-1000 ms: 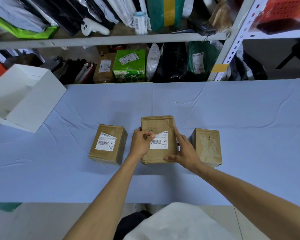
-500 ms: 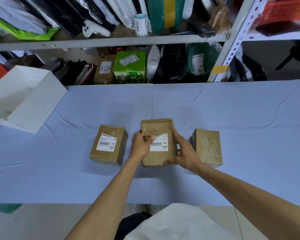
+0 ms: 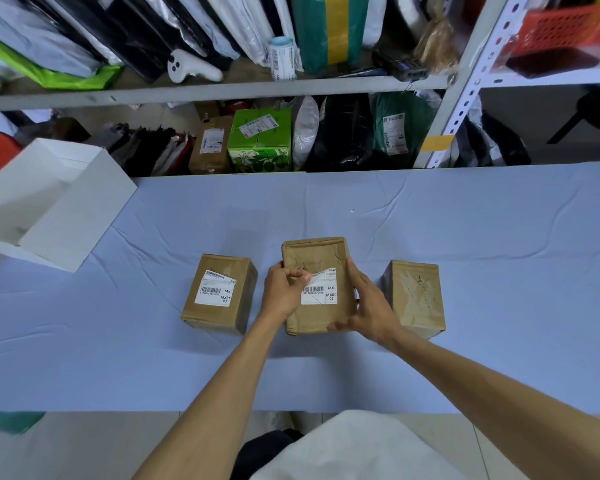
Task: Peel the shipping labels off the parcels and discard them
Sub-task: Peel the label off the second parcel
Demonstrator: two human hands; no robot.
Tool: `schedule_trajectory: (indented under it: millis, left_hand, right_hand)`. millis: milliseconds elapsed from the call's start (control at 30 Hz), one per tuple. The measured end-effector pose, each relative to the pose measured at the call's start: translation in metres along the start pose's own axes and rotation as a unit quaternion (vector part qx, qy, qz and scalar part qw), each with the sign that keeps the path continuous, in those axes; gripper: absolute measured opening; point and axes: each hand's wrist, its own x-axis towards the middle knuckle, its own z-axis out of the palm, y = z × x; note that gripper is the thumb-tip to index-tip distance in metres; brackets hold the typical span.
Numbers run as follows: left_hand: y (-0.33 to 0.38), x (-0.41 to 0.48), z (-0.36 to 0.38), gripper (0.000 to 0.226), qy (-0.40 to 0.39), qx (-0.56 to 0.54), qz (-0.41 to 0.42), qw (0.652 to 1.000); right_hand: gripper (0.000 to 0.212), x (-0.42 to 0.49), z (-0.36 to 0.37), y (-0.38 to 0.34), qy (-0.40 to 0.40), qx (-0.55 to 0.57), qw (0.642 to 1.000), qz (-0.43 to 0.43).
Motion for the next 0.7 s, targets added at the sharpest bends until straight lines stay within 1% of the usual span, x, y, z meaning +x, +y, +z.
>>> schedule_trajectory:
  millis: [133, 233, 400, 700]
  left_hand:
    - [0.0015, -0.0012, 0.0002, 0.009, -0.005, 0.001, 0.007, 1.0]
    - [0.0007, -0.0004, -0.0005, 0.013, -0.006, 0.009, 0.011, 1.0]
    - [0.0024, -0.0025, -0.0018, 0.009, -0.009, 0.013, 0.005, 1.0]
    - [0.0032, -0.0039, -0.0018, 0.015, -0.011, -0.006, 0.01, 1.0]
  right_hand:
    - [0.139, -0.0014, 0.0003, 0.0013, 0.002, 0.0, 1.0, 0.0]
    - [0.139, -0.0012, 0.0005, 0.002, 0.003, -0.002, 1.0, -0.003]
    - [0.139, -0.0003, 0.0007, 0.0028, 0.005, -0.009, 1.0, -0.007]
    - [0.138, 0.0017, 0.0006, 0.0047, 0.003, -0.01, 1.0, -0.008]
